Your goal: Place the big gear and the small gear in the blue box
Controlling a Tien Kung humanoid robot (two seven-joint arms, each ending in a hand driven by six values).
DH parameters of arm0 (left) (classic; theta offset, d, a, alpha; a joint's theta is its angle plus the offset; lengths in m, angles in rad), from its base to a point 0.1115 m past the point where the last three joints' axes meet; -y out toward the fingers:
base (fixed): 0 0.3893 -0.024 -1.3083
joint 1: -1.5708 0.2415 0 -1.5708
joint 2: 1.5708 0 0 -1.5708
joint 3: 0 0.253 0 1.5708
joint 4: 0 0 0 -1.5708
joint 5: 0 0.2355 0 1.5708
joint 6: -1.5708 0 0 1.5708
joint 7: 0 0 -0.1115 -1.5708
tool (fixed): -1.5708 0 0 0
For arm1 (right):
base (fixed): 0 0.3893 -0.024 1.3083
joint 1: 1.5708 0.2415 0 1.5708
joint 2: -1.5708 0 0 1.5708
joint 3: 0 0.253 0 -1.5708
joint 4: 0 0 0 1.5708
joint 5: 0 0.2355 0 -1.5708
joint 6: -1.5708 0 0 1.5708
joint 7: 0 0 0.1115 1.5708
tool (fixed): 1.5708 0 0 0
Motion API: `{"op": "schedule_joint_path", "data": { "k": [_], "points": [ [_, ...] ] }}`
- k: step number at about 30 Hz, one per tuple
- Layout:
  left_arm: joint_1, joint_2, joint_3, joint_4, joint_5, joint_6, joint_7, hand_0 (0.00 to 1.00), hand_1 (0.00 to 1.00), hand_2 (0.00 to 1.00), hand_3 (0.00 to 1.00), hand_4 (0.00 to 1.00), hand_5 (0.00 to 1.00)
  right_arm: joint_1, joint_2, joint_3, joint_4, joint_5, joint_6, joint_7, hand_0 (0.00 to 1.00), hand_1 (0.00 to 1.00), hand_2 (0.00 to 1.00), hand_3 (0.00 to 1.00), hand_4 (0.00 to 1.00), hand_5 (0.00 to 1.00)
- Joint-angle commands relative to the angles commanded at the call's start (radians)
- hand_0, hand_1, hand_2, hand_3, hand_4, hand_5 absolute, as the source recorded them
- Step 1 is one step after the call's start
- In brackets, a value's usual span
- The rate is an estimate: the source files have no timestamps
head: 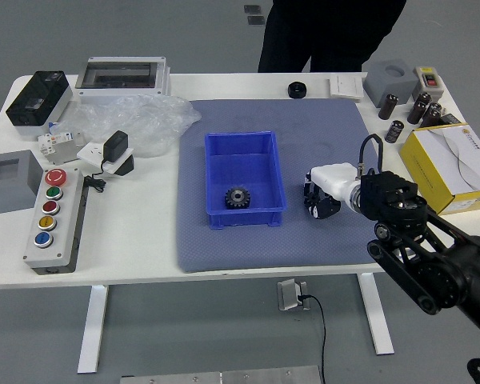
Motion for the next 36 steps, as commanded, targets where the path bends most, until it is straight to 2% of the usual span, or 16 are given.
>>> {"op": "schedule_joint_path", "data": {
  "k": [2,3,8,9,14,15,26,31,36],
  "points": [
    [0.0,0.0,0.001,0.0,-0.001,0.0,0.0,0.78,0.748,0.738,0.678,0.556,0.247,0.0,0.0,0.0,-0.001,0.0,-0.004,0.001,0.656,0.548,0.58,0.637,0.534,0.183],
    [0.0,-0.001,0.0,0.0,-0.001,0.0,0.0,0.779,0.748,0.738,0.676,0.555,0.248,-0.001,0.0,-0.001,-0.002,0.0,-0.007,0.002,0.622,0.513,0.545,0.615,0.513,0.162],
    [0.0,-0.001,0.0,0.0,-0.002,0.0,0.0,0.779,0.748,0.738,0.676,0.555,0.248,-0.001,0.001,0.001,-0.005,0.0,-0.022,0.003,0.622,0.513,0.545,0.615,0.513,0.162],
    [0.0,-0.001,0.0,0.0,-0.001,0.0,0.0,0.779,0.748,0.738,0.677,0.554,0.25,0.0,0.001,0.002,-0.006,0.0,-0.025,0.003,0.592,0.478,0.504,0.59,0.498,0.147],
    [0.0,-0.001,0.0,0.0,-0.002,0.0,-0.001,0.779,0.748,0.738,0.677,0.554,0.25,0.0,0.0,0.006,-0.006,0.0,-0.036,0.003,0.592,0.478,0.504,0.59,0.498,0.147],
    [0.0,-0.001,0.0,0.0,-0.002,0.0,0.0,0.779,0.748,0.739,0.678,0.554,0.249,0.0,0.0,0.006,-0.006,0.0,-0.037,0.003,0.571,0.461,0.476,0.57,0.508,0.172],
    [0.001,-0.001,0.001,0.0,-0.004,0.0,-0.001,0.78,0.749,0.738,0.677,0.552,0.249,0.002,-0.006,0.027,0.0,0.0,-0.041,0.001,0.569,0.457,0.47,0.563,0.497,0.154],
    [0.001,0.001,0.002,0.0,-0.005,0.0,-0.001,0.78,0.749,0.738,0.678,0.552,0.25,0.013,-0.02,0.047,0.007,0.0,-0.038,-0.001,0.568,0.457,0.468,0.555,0.486,0.141],
    [0.0,0.004,0.004,0.0,-0.006,-0.001,-0.001,0.78,0.749,0.739,0.678,0.551,0.25,0.039,-0.051,0.066,0.02,0.0,-0.03,-0.003,0.568,0.457,0.468,0.552,0.47,0.123]
  ]
}}
